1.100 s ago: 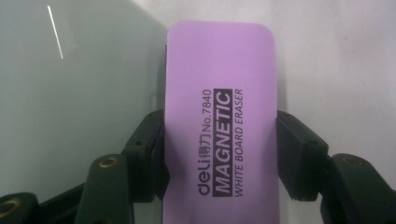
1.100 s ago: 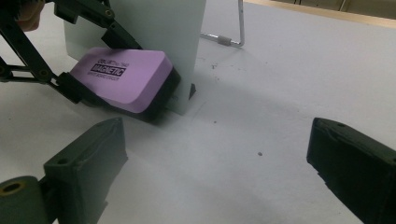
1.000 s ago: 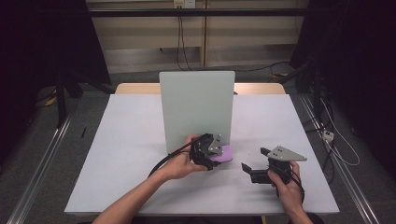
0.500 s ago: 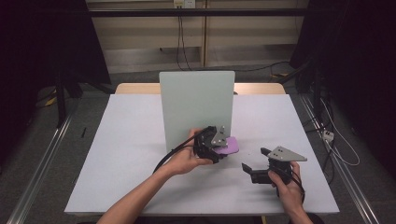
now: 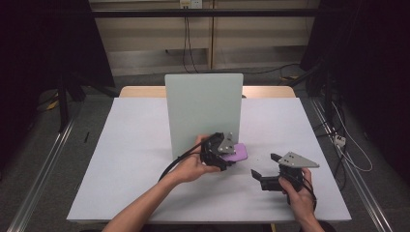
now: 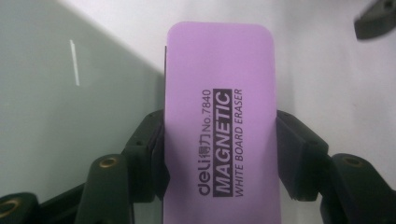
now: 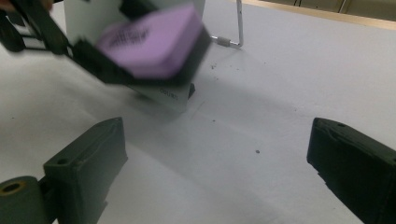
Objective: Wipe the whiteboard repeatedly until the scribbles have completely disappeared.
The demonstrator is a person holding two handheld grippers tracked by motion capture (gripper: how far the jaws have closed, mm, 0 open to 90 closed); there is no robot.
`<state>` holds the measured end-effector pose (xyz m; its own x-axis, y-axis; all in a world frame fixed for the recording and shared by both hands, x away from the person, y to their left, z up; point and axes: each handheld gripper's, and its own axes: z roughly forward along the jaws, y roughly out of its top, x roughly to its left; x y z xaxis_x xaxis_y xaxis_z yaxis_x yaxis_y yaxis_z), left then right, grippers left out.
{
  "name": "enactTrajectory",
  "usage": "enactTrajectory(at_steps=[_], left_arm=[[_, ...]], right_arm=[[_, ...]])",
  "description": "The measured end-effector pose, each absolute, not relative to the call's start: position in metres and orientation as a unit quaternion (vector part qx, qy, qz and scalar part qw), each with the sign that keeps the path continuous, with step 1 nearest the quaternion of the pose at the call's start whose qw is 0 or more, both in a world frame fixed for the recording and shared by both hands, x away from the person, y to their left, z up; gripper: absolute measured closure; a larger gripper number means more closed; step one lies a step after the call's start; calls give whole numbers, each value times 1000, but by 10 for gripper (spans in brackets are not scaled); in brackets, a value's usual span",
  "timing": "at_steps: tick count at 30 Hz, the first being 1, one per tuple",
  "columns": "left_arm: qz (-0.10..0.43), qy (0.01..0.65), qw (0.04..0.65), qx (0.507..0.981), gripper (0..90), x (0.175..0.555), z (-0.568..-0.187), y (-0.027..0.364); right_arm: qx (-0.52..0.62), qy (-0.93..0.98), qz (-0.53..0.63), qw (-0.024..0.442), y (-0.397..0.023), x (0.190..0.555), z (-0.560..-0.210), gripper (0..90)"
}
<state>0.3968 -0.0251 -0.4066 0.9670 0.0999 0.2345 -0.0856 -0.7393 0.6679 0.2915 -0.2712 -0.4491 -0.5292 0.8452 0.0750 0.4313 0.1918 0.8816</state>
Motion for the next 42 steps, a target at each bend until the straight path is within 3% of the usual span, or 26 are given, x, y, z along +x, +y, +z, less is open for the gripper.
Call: enactTrajectory(at_steps=[9,28,42], left_arm=[[142,36,409,901,412,409,-381,3],[109,-37,349,930,412,385,-440,-50],[126,24,420,899,412,406,-396,-13]], right_arm=[[432,740,465,221,-270,293,-449,47],[430,738,470,220,-276,289,-449,49],[431,738,471,218,-274,290,-449,48]])
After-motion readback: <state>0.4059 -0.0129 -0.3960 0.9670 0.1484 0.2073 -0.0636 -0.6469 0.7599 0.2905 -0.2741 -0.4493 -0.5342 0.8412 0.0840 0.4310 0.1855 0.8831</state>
